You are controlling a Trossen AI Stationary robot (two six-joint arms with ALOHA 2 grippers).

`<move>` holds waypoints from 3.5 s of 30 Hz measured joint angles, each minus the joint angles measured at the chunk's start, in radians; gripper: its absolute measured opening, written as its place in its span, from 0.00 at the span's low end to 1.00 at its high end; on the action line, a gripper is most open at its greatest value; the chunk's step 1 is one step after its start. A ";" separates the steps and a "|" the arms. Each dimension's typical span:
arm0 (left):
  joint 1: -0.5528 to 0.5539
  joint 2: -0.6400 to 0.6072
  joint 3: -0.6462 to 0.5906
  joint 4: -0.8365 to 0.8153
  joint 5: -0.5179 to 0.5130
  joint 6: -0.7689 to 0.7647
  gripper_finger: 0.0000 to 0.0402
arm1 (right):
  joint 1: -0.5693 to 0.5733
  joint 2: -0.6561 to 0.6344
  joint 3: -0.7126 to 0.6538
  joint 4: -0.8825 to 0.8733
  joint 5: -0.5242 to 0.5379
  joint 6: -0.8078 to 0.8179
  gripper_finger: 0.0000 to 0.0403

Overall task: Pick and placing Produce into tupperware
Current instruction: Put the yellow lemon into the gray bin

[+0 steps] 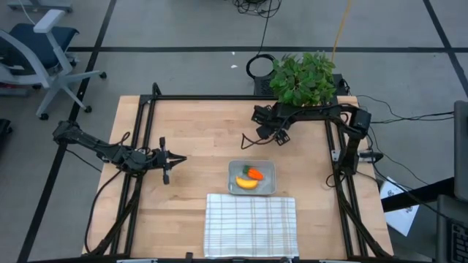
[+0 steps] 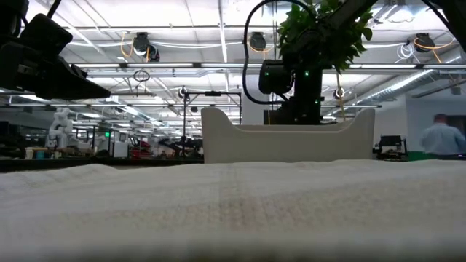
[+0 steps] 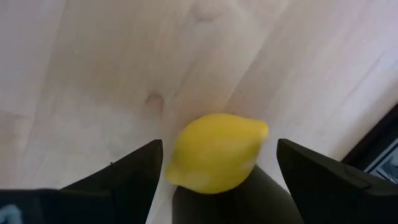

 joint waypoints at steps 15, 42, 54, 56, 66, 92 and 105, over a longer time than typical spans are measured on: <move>0.000 0.000 0.000 0.000 0.000 -0.003 0.06 | -0.012 0.083 0.004 0.022 0.000 0.011 0.77; 0.000 0.000 0.000 0.000 0.000 -0.002 0.06 | -0.011 0.089 0.001 -0.007 0.085 0.161 0.76; 0.000 0.000 0.000 0.000 0.000 -0.003 0.06 | 0.006 0.090 0.000 -0.014 0.086 0.086 0.50; 0.000 0.000 0.000 0.000 0.000 -0.003 0.06 | 0.009 0.090 0.000 -0.013 0.088 0.081 0.50; 0.000 0.000 0.000 0.000 0.000 -0.004 0.06 | 0.013 0.090 0.000 -0.018 0.110 0.078 0.55; 0.000 0.000 0.000 0.002 0.000 -0.026 0.06 | 0.061 0.084 0.113 -0.073 0.125 0.087 0.51; 0.000 0.000 0.000 0.012 0.000 -0.026 0.06 | 0.167 0.079 0.221 -0.071 0.132 0.061 0.51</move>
